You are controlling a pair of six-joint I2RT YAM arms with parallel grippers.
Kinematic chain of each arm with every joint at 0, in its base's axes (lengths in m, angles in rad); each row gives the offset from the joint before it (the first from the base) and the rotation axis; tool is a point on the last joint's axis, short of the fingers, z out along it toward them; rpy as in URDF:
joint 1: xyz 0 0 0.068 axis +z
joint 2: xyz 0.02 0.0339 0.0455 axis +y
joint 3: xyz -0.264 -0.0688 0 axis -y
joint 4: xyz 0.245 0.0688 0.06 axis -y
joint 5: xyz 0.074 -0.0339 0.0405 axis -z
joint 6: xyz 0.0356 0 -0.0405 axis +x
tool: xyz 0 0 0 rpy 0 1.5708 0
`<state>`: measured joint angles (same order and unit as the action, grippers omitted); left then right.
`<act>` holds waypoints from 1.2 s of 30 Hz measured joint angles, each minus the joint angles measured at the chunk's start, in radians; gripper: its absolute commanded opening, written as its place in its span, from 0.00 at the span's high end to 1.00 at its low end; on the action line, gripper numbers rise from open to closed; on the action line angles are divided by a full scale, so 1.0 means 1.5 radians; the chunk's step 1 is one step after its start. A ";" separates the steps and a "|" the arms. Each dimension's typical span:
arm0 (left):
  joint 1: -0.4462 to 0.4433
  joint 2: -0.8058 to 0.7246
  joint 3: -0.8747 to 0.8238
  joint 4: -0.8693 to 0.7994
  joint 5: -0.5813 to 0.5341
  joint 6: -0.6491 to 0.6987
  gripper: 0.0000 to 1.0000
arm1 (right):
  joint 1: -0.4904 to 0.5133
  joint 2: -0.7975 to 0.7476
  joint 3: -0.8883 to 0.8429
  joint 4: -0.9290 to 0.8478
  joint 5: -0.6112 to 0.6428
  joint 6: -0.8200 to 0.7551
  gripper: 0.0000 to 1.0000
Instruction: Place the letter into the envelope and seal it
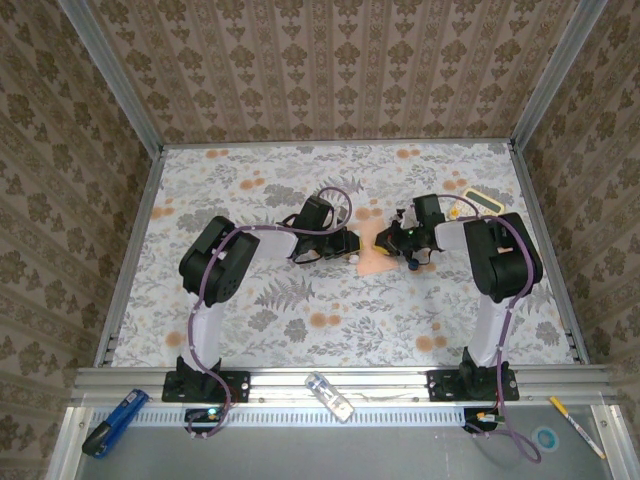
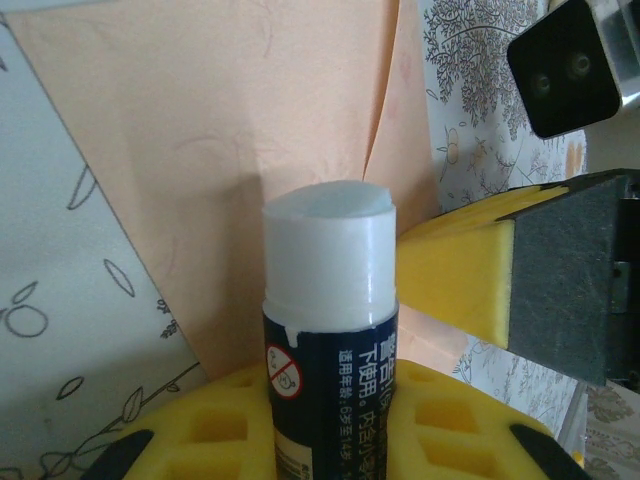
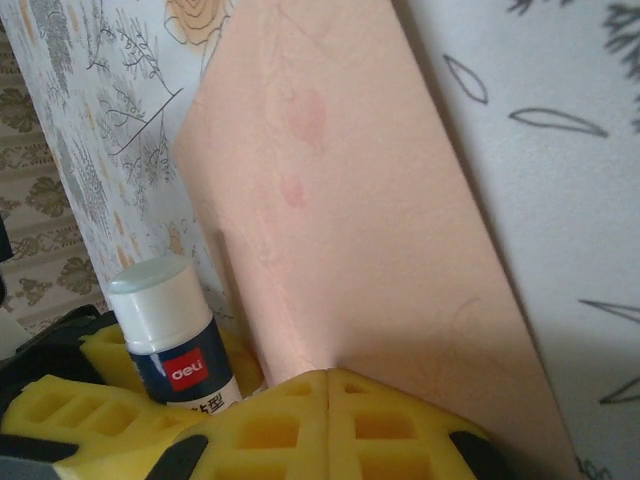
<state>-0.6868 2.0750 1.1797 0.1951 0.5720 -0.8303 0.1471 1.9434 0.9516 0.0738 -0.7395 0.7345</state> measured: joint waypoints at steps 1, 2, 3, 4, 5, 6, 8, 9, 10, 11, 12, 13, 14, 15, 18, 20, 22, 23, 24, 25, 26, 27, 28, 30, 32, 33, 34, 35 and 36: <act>0.000 0.000 0.000 0.000 0.000 0.000 1.00 | 0.000 0.001 0.000 0.002 -0.001 0.000 1.00; 0.000 0.000 0.000 0.000 0.000 0.000 1.00 | 0.000 0.001 0.000 0.002 -0.001 0.000 1.00; 0.000 0.000 0.000 0.000 0.000 0.000 1.00 | 0.000 0.001 0.000 0.002 -0.001 0.000 1.00; 0.000 0.000 0.000 0.000 0.000 0.000 1.00 | 0.000 0.001 0.000 0.002 -0.001 -0.001 1.00; 0.000 0.000 0.000 0.000 0.000 0.000 1.00 | 0.000 0.002 0.000 0.002 -0.002 -0.001 1.00; 0.000 0.000 0.000 0.000 0.000 0.000 1.00 | 0.000 0.002 0.000 0.002 -0.002 -0.001 1.00; 0.000 0.000 0.000 -0.001 0.000 0.000 1.00 | 0.000 0.002 0.000 0.001 -0.002 -0.001 1.00; 0.000 0.000 0.001 -0.001 0.000 0.000 1.00 | 0.000 0.002 0.001 0.001 -0.002 -0.001 1.00; 0.000 0.000 0.001 -0.001 0.000 0.000 1.00 | 0.000 0.002 0.001 0.000 -0.002 -0.001 1.00; 0.000 0.000 0.001 -0.001 0.000 0.000 1.00 | 0.000 0.002 0.002 -0.002 -0.002 -0.001 1.00; 0.000 0.000 0.001 -0.002 0.000 0.000 1.00 | 0.000 0.002 0.003 -0.002 -0.002 -0.001 1.00; 0.000 0.000 0.002 -0.003 0.000 0.000 1.00 | 0.000 0.002 0.004 -0.004 -0.002 -0.001 1.00; 0.000 0.000 0.002 -0.004 0.000 0.000 1.00 | 0.000 0.002 0.006 -0.007 -0.001 0.000 1.00; 0.000 0.000 0.003 -0.006 0.000 0.000 1.00 | 0.000 0.002 0.009 -0.010 -0.001 0.000 1.00; 0.000 0.000 0.004 -0.008 0.000 0.001 1.00 | -0.002 0.002 0.025 -0.023 -0.001 0.002 1.00; 0.000 0.000 0.004 -0.009 0.000 0.001 1.00 | -0.005 0.002 0.041 -0.027 -0.001 0.002 1.00; 0.000 0.000 0.005 -0.011 -0.001 0.001 1.00 | -0.010 0.002 0.056 -0.027 -0.001 0.004 1.00; 0.000 0.000 0.006 -0.013 0.000 0.001 1.00 | -0.012 0.002 0.064 -0.027 -0.001 0.005 1.00; 0.000 0.000 0.007 -0.015 0.000 0.001 1.00 | -0.013 0.002 0.070 -0.026 -0.002 0.007 1.00; 0.000 0.000 0.008 -0.017 -0.001 0.002 1.00 | -0.013 0.002 0.075 -0.026 -0.001 0.009 1.00; 0.000 0.000 0.009 -0.019 -0.001 0.003 1.00 | -0.015 0.002 0.077 -0.023 -0.002 0.014 1.00; 0.000 0.000 0.009 -0.021 -0.001 0.003 1.00 | -0.016 0.002 0.078 -0.019 -0.002 0.019 1.00; 0.000 0.000 0.010 -0.022 0.000 0.003 1.00 | -0.015 0.002 0.078 -0.017 -0.002 0.021 1.00; 0.000 0.000 0.010 -0.023 -0.001 0.003 1.00 | -0.013 0.002 0.077 -0.012 -0.002 0.030 1.00; 0.000 0.000 0.010 -0.023 -0.001 0.003 1.00 | -0.010 0.002 0.076 -0.004 -0.002 0.038 1.00; 0.000 0.000 0.010 -0.023 -0.001 0.003 1.00 | -0.007 0.002 0.074 0.001 -0.003 0.040 1.00; 0.000 0.000 0.010 -0.023 -0.001 0.003 1.00 | -0.004 0.002 0.072 0.006 -0.003 0.043 1.00; 0.000 0.000 0.010 -0.023 0.000 0.003 1.00 | 0.001 0.003 0.068 0.012 -0.004 0.048 1.00; 0.000 0.000 0.010 -0.023 -0.001 0.003 1.00 | 0.006 0.005 0.065 0.018 -0.005 0.052 1.00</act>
<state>-0.6872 2.0750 1.1950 0.1604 0.5713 -0.8253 0.1558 1.9511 1.0485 0.1009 -0.7475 0.8127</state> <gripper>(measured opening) 0.208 0.060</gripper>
